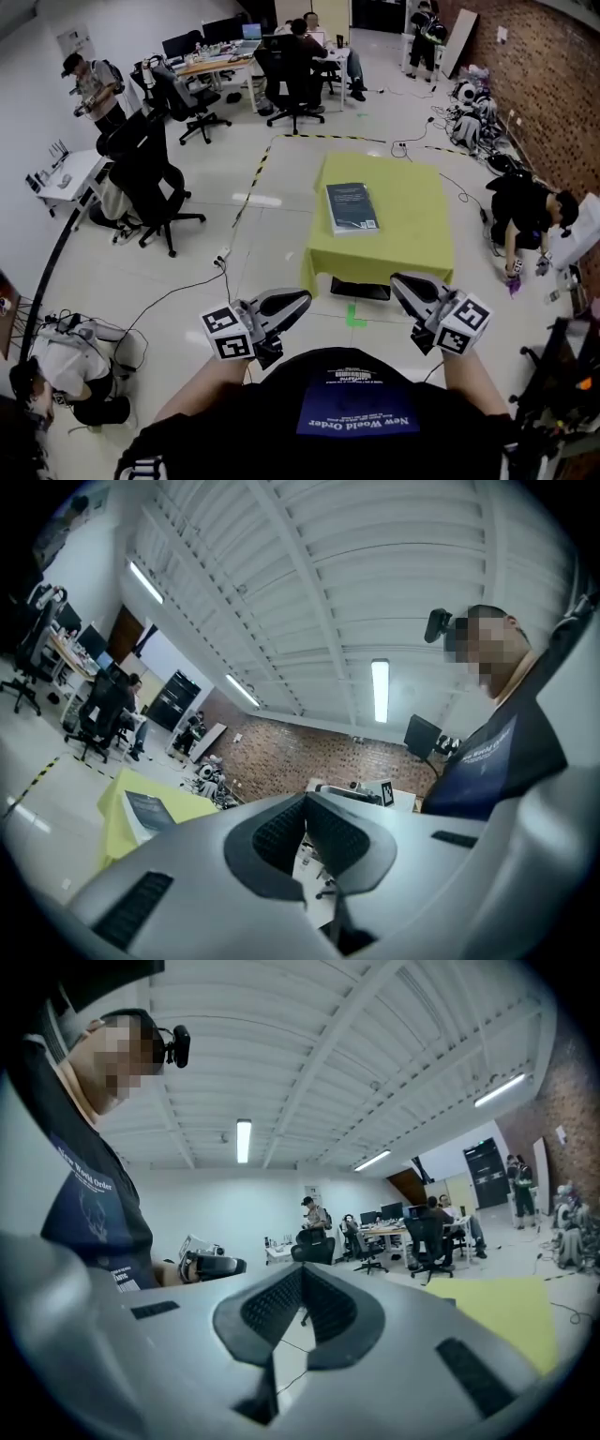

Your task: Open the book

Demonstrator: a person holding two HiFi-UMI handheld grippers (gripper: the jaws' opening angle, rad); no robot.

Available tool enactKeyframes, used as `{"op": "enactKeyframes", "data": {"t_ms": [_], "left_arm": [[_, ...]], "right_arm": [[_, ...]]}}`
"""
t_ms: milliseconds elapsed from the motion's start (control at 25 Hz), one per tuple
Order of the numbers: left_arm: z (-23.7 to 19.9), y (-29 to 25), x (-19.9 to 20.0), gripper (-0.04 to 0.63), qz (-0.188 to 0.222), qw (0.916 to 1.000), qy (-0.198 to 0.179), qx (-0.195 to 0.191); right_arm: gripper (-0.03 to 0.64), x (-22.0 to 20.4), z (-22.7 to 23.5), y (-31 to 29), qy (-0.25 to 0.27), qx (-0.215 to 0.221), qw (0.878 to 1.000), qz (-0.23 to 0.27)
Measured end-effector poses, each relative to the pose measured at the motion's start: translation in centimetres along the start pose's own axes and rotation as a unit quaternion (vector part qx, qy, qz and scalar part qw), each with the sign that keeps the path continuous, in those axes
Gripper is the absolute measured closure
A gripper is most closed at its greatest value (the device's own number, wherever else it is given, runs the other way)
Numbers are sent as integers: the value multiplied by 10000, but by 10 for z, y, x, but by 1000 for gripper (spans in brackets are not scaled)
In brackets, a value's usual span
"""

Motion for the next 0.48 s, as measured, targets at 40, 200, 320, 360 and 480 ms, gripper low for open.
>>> {"op": "enactKeyframes", "data": {"t_ms": [40,200,320,360,480], "left_arm": [[-2,-13,6,589,66,9999,-26,78],[-11,-60,16,589,208,9989,-178,391],[-23,-91,14,589,323,9974,-101,640],[-25,-101,12,589,334,9972,-90,670],[-35,-129,13,589,230,9971,-101,715]], "right_arm": [[629,5,18,-1,36,108,9999,-27],[629,25,84,0,173,511,9985,5],[629,23,122,-1,185,827,9964,-30],[629,20,133,0,187,901,9957,-64],[629,15,168,-1,82,976,9951,-95]]}}
Point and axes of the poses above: the fingertips, and each gripper's own axes: y backward along the fingers, z to its right, x out of its top, the point moved 8 cm from there along y, backward along the fingers, and after that the axes turned 8 degrees about x, right-handed, at the moved point
